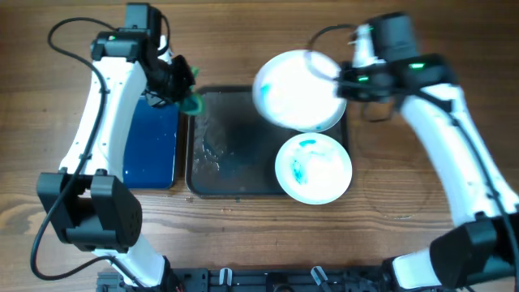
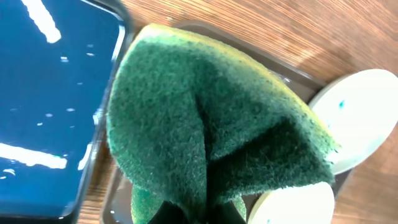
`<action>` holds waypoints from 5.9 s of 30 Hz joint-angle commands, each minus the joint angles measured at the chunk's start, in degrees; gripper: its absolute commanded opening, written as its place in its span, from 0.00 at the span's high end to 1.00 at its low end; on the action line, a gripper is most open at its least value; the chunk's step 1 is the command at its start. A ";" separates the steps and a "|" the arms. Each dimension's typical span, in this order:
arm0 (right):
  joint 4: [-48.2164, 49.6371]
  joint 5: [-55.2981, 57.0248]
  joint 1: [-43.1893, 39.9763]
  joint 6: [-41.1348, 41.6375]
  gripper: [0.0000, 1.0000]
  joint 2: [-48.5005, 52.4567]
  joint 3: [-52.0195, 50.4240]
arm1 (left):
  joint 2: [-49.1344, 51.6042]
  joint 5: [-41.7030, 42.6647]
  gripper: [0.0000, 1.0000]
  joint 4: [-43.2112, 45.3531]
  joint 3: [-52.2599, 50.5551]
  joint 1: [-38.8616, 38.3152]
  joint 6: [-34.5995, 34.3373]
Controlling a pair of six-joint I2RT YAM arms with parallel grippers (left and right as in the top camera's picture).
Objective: Clean dirty plates on tray and stack at the side
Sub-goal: 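Lift the plate with the right gripper and set it right of the tray, then grip the lower-right plate with the right gripper and drag it to tray centre, then scrub the second plate with the sponge in the left gripper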
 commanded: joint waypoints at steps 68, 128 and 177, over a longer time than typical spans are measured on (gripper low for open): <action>5.05 -12.66 -4.83 -8.20 0.96 -3.08 -36.13 | 0.24 -5.53 0.96 -1.40 0.00 -4.50 -2.14; 25.86 -1.33 27.12 14.32 0.96 21.57 -15.06 | 0.22 -8.96 0.96 35.52 -43.34 -13.62 -18.80; 26.34 -1.73 27.12 14.12 0.96 21.57 -15.04 | 0.22 -11.06 0.96 14.84 -31.39 -10.25 -3.52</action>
